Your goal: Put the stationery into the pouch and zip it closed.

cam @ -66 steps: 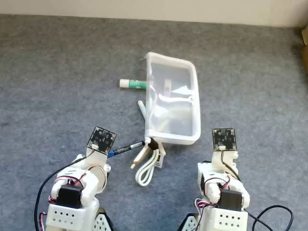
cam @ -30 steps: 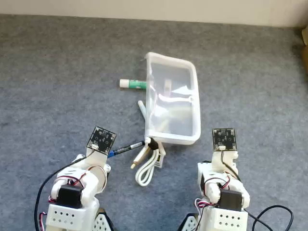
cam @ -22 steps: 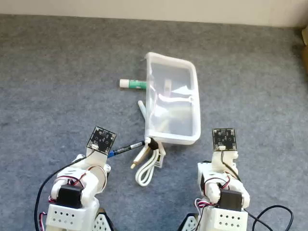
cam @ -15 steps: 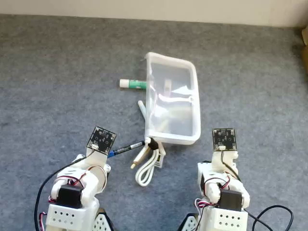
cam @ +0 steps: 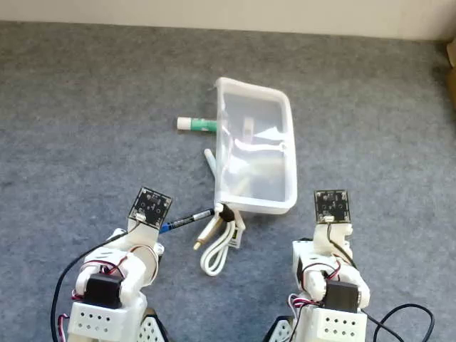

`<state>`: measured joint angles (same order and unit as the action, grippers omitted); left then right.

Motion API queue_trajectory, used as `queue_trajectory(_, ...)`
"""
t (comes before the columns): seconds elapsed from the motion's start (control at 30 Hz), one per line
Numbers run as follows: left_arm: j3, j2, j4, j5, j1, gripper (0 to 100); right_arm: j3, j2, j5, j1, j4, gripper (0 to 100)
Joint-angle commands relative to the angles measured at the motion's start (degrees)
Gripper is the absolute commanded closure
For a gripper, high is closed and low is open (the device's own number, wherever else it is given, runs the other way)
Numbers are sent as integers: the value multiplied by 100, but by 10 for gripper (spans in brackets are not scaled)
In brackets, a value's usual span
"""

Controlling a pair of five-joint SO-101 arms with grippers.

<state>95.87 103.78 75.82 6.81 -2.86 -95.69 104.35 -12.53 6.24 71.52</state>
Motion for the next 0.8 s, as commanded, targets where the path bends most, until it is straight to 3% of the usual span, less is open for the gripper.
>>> queue_trajectory(0.0, 127, 57, 18, -35, -92, 988, -629, 92, -79, 13, 40, 995)
queue_trajectory(0.67, 127, 57, 18, -35, -92, 988, -655, 92, -79, -31, 31, 995)
queue_trajectory(0.77, 127, 57, 18, -35, -92, 988, -611, 92, -79, -163, -391, 995)
